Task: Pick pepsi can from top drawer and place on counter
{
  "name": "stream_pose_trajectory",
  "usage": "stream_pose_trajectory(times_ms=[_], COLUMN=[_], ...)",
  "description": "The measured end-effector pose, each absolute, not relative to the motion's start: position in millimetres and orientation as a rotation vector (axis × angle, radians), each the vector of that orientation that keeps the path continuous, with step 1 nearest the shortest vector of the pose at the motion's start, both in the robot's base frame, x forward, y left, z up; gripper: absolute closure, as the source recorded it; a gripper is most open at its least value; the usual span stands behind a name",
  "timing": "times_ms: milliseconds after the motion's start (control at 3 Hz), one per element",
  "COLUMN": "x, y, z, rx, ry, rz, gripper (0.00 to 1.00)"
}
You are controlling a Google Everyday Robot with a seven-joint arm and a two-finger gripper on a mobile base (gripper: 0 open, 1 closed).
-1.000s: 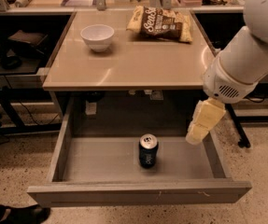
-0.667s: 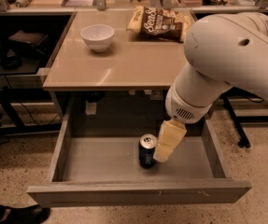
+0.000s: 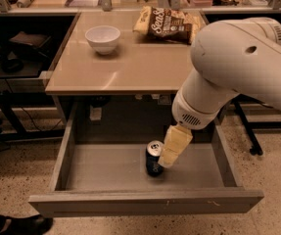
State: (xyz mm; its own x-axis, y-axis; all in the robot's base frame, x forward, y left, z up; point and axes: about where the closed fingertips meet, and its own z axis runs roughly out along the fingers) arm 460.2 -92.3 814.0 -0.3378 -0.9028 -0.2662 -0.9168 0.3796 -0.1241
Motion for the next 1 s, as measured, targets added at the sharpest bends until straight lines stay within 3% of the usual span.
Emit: stream_pose_trajectory(times_ms=[1000], x=[503], y=[-39], z=[731], rx=[-1.461], ry=[2.326], rz=[0.105], gripper=[0.00])
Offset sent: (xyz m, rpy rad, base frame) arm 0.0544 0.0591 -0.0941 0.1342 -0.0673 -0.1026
